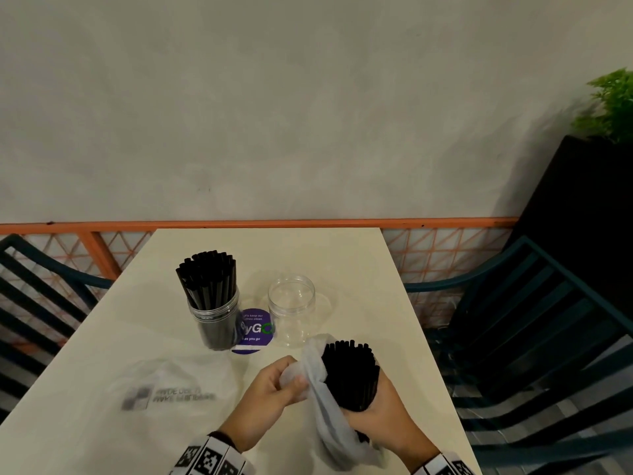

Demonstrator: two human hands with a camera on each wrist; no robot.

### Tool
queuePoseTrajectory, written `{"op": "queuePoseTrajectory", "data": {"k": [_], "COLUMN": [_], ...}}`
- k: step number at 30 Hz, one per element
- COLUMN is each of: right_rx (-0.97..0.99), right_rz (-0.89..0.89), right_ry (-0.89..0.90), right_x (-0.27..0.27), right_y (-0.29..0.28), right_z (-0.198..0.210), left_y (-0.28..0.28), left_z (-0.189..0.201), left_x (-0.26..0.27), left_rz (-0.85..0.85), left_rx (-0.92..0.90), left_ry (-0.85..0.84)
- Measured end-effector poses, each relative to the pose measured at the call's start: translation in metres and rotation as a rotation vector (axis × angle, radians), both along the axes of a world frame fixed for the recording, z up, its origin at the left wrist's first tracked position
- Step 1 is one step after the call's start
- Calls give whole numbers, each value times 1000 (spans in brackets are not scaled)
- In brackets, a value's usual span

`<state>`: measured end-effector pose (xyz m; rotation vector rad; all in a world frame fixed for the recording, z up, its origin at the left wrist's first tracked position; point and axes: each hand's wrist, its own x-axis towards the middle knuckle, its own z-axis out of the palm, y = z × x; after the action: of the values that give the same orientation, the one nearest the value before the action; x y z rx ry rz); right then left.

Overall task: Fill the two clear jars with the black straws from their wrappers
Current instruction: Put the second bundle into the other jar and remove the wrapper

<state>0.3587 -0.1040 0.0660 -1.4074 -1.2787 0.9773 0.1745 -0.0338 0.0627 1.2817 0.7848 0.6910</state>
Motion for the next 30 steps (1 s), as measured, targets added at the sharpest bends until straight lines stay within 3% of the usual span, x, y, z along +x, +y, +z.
{"op": "queuePoseTrajectory", "data": {"k": [4, 8, 11, 13, 15, 18, 21, 25, 30], "right_rx": [22, 15, -26, -49, -130, -202, -297, -340, -376], "right_rz": [6, -15, 104, 258, 379, 360, 358, 193, 118], "right_ry": [9, -121, -250, -107, -109, -229, -360, -258, -325], "right_x": [4, 4, 7, 11, 16, 28, 43, 49, 40], "right_y": [-6, -11, -11, -9, -9, -8, -8, -11, -6], "right_z": [5, -3, -3, -2, -3, -9, -7, -10, -17], "left_y": [-4, -8, -8, -7, -8, -7, -3, -1, -7], "left_z": [-5, 0, 0, -2, -3, -3, -2, -3, -4], "left_x": [5, 4, 1, -2, -8, -16, -18, -13, 2], "left_rz": [98, 60, 27, 35, 16, -9, 80, 287, 434], "left_rx": [-175, -119, -76, -96, -99, -19, -10, 7, 176], "left_ry": [-78, -81, -53, -60, -74, -19, -25, 7, 104]}}
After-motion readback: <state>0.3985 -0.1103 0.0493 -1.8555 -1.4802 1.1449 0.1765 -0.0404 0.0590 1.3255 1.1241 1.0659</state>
